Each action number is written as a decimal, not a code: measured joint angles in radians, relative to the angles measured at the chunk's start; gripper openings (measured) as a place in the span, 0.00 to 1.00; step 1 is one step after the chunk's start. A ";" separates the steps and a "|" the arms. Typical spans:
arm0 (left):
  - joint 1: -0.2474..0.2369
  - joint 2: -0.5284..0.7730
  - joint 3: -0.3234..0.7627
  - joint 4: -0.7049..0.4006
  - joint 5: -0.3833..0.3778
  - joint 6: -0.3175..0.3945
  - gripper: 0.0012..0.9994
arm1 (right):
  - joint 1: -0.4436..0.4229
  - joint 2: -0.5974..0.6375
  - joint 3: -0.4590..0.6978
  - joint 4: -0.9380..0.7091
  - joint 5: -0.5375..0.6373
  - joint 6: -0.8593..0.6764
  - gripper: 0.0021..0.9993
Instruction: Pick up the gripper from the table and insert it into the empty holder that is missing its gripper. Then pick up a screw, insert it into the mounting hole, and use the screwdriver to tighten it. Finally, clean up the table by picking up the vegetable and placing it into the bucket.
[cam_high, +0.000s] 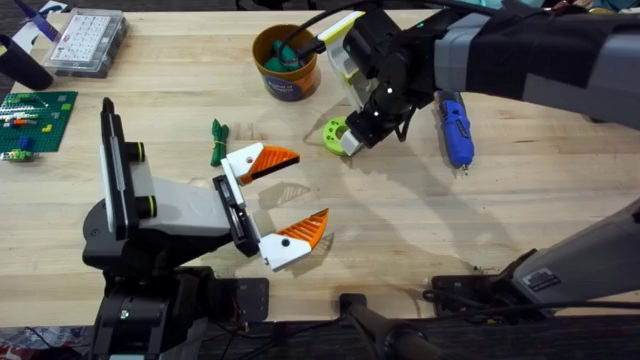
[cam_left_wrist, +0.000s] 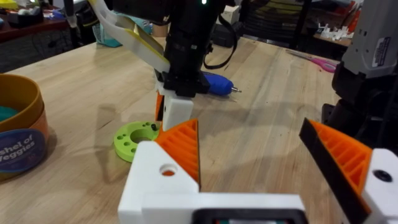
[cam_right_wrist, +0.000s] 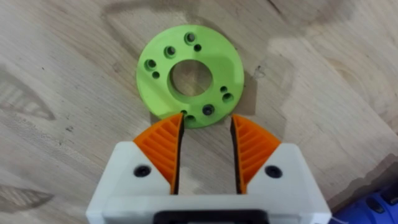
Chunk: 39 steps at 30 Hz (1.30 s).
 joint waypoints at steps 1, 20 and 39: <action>0.000 0.000 0.000 0.000 0.000 0.000 0.99 | 0.000 0.001 0.000 -0.001 0.000 0.000 0.45; 0.000 0.000 0.000 0.000 0.000 0.000 0.99 | 0.000 0.000 0.036 -0.091 0.000 -0.003 0.45; 0.000 0.000 0.000 0.000 0.000 0.000 0.99 | 0.000 -0.024 0.096 -0.077 0.000 -0.017 0.45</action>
